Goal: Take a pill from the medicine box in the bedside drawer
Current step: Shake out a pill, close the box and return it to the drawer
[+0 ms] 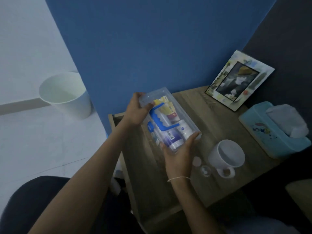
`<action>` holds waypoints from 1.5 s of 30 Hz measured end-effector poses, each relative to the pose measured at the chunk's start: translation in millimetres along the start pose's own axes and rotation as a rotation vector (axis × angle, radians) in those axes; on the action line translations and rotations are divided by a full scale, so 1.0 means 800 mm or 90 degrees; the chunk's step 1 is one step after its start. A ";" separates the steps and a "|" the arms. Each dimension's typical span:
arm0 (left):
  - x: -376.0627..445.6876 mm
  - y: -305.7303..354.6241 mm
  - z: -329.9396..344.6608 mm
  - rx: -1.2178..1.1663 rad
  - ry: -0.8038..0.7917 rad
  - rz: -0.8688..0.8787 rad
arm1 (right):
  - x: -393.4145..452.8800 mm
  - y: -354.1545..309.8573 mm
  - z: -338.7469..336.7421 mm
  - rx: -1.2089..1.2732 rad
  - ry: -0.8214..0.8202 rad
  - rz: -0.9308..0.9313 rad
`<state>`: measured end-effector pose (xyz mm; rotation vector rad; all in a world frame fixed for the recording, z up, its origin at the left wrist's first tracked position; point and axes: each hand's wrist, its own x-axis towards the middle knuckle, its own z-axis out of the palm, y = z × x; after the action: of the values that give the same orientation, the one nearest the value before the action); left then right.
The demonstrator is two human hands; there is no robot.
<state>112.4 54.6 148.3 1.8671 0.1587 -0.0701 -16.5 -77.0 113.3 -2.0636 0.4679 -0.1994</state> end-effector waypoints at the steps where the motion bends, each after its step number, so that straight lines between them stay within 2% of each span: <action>1: -0.011 -0.004 -0.012 0.008 -0.001 -0.014 | -0.013 -0.001 0.003 0.011 -0.013 -0.001; 6: -0.055 -0.028 -0.055 0.020 0.015 -0.055 | -0.067 -0.003 0.015 -0.063 -0.037 -0.022; 12: -0.069 -0.045 -0.071 0.085 -0.013 -0.058 | -0.101 0.011 0.029 -0.064 -0.103 -0.001; 19: -0.060 -0.064 -0.046 0.221 -0.134 -0.068 | -0.123 0.047 0.045 -0.172 -0.103 0.041; 25: -0.044 -0.090 -0.020 0.303 -0.216 -0.119 | -0.122 0.076 0.063 -0.094 -0.141 0.135; 28: -0.031 -0.098 -0.007 0.343 -0.243 -0.129 | -0.110 0.089 0.070 -0.110 -0.158 0.158; 37: -0.016 -0.127 0.016 0.334 -0.228 -0.161 | -0.079 0.118 0.083 -0.200 -0.184 0.169; 43: -0.021 -0.147 0.012 0.298 -0.195 -0.160 | -0.076 0.131 0.085 -0.314 -0.213 0.103; 45: -0.025 -0.154 0.013 0.319 -0.192 -0.142 | -0.076 0.132 0.083 -0.304 -0.213 0.095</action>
<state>75.0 79.0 31.4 2.3000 0.1482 -0.5893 -76.6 -47.1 -8.8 -2.4485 0.4913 0.3771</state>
